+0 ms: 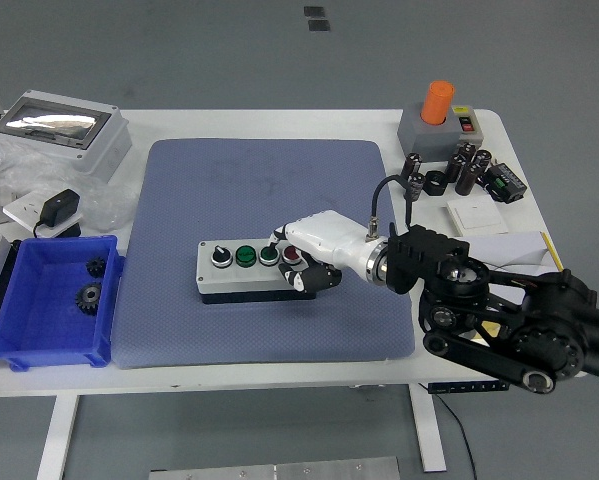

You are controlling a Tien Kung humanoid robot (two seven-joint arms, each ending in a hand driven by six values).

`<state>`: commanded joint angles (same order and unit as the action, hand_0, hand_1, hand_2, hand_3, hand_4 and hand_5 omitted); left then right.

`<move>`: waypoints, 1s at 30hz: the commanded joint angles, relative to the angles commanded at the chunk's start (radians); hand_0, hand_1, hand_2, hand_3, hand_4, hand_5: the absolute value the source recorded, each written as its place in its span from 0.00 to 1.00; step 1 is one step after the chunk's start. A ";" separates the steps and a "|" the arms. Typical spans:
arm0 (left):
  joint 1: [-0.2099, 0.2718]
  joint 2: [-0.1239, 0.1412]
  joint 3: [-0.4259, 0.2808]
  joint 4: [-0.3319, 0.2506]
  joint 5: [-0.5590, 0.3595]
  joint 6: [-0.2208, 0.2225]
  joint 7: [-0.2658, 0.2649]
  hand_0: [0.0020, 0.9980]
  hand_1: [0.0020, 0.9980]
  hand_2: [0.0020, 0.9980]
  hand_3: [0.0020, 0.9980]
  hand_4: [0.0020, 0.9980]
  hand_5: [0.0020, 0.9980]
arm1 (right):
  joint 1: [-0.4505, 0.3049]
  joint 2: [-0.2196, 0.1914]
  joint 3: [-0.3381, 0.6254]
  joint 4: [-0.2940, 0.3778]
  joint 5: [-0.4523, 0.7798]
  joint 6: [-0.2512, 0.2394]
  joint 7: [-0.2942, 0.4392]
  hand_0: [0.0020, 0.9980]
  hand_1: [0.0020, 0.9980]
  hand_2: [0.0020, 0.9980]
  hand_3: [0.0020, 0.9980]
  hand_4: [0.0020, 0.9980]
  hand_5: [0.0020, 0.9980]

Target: Pick up the button,place it on the desk,press the button,press the button

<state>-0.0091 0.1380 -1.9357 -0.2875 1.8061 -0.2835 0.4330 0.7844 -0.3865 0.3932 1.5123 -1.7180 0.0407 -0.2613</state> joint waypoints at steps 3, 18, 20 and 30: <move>0.001 0.000 0.001 -0.001 -0.002 0.001 0.002 0.87 0.84 0.80 0.93 1.00 0.96 | -0.026 -0.026 0.074 0.043 0.048 -0.001 0.031 0.06 0.01 0.12 0.69 0.41 0.26; 0.004 -0.005 -0.003 -0.002 0.006 0.001 0.002 0.86 0.84 0.80 0.93 1.00 0.96 | -0.291 0.075 0.393 -0.013 -0.005 -0.429 0.189 0.03 0.02 0.12 0.74 0.92 0.69; 0.004 -0.005 -0.005 -0.002 0.010 -0.001 0.003 0.86 0.84 0.79 0.92 1.00 0.96 | -0.338 0.094 0.416 -0.034 0.025 -0.483 0.235 0.25 0.21 0.28 0.78 1.00 0.79; 0.005 -0.001 -0.011 -0.003 0.022 -0.004 0.004 0.86 0.84 0.79 0.92 1.00 0.95 | -0.537 0.119 0.480 -0.080 0.202 -0.591 0.442 0.73 0.77 0.81 0.93 1.00 0.80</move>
<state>-0.0040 0.1373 -1.9469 -0.2905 1.8282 -0.2875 0.4368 0.2475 -0.2679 0.8733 1.4327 -1.5160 -0.5500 0.1811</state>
